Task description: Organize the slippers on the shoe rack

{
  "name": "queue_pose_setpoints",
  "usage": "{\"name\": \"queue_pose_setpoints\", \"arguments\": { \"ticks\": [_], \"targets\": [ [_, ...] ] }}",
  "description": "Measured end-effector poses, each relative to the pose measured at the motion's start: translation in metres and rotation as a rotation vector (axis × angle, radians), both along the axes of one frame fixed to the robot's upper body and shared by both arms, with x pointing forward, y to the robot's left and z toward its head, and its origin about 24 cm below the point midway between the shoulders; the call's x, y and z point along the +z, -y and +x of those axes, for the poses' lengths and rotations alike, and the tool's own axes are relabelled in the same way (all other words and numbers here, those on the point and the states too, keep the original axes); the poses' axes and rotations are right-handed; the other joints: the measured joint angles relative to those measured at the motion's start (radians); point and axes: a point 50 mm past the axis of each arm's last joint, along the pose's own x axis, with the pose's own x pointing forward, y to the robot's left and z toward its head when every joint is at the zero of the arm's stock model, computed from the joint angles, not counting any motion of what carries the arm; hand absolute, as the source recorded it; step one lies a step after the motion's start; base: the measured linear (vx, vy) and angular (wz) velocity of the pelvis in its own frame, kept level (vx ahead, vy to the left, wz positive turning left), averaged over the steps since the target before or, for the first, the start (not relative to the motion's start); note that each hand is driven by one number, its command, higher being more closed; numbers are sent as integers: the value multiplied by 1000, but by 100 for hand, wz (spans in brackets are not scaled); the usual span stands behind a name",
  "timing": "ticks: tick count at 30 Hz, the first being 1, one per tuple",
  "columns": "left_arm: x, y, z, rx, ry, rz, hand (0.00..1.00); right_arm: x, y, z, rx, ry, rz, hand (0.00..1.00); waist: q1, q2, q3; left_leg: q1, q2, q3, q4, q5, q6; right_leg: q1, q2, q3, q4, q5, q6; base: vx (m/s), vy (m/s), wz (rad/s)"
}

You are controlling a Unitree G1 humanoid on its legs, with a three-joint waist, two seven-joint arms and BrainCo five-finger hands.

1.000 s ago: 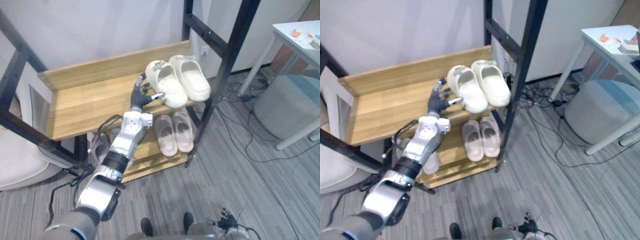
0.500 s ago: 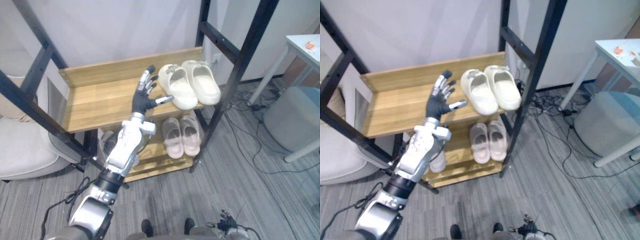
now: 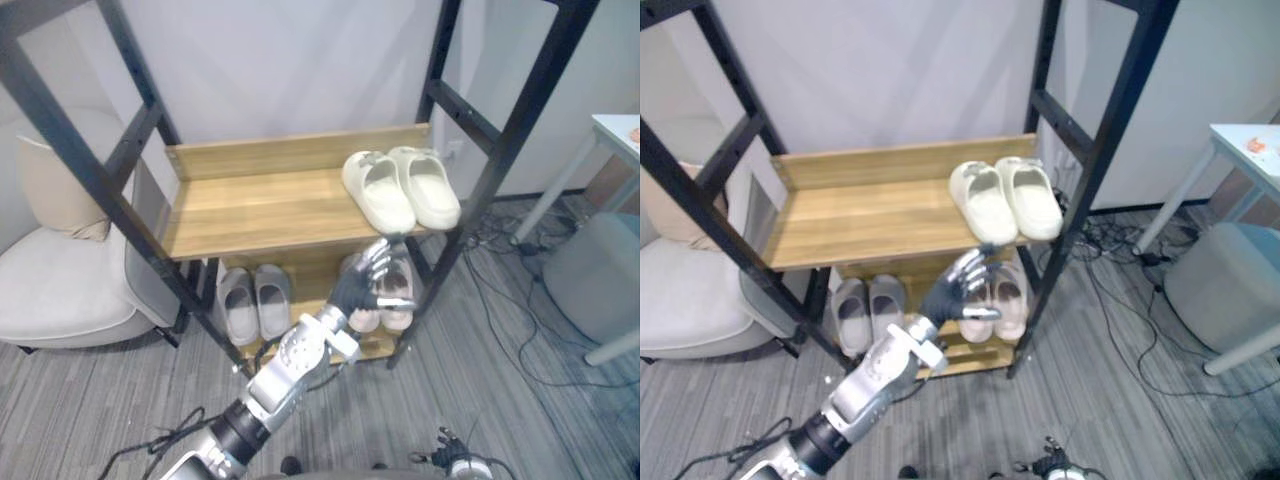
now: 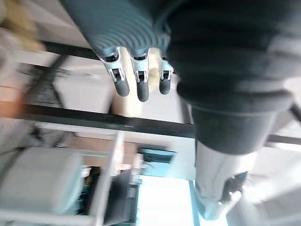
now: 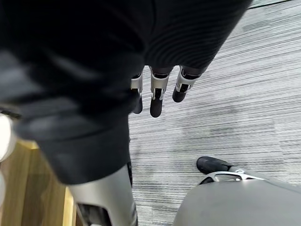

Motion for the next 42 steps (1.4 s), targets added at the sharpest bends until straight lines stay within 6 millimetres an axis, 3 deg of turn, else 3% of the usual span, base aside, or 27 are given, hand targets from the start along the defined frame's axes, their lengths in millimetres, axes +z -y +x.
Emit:
{"name": "queue_pose_setpoints", "arguments": {
  "ticks": [2, 4, 6, 8, 13, 17, 25, 42],
  "targets": [
    [-33, -11, -13, 23, -120, 81, 0, 0, -1, 0, 0, -1, 2, 0, 1, -5, -5, 1, 1, 0, 0, 0, 0, 1, 1, 0, 0, -3, -2, 0, 0, 0],
    [-52, -20, -22, 56, -198, 117, 0, 0, -2, -1, -1, -1, 4, 0, 2, -7, -6, 2, 1, 0, 0, 0, 0, 1, 1, 1, 0, -5, -1, 0, 0, 0],
    [-85, -40, -37, 112, -326, 222, 0, -1, -3, -2, -3, -4, 7, 0, 3, -13, -10, 6, 3, 1, 0, 0, 0, 3, 2, 2, 2, -8, 3, 0, 0, 0],
    [-105, -56, -48, 153, -403, 294, 0, -1, -4, -3, -5, -6, 9, 0, 6, -17, -9, 13, 5, 2, 0, 0, 0, 3, 2, 5, 15, -17, 5, 0, 0, 0],
    [-145, -95, -82, 236, -588, 473, 0, -3, -6, -7, -12, -15, 14, 0, 15, -29, -16, 17, 7, 4, 0, -6, -8, 3, 2, 11, 18, -21, 4, -1, 1, -1],
    [-163, -117, -108, 300, -705, 561, 0, -4, -5, -12, -38, -22, 17, 0, 22, -29, -16, 25, 7, 7, 0, -7, -9, 6, 2, 16, 22, -22, 4, 2, 6, -1],
    [-168, -133, -114, 441, -758, 575, 0, -6, -5, -18, -62, -42, 17, 0, 36, -24, -16, 33, 7, -2, -5, -11, -10, 16, 0, 13, 31, -38, -2, 2, 2, 2],
    [-171, -136, -114, 528, -797, 558, 0, -5, -2, -18, -79, -38, 11, 0, 38, -10, -8, 31, -6, -27, -3, -16, -9, 18, -4, -8, 52, -58, 2, 34, 4, 4]
  ]
}}
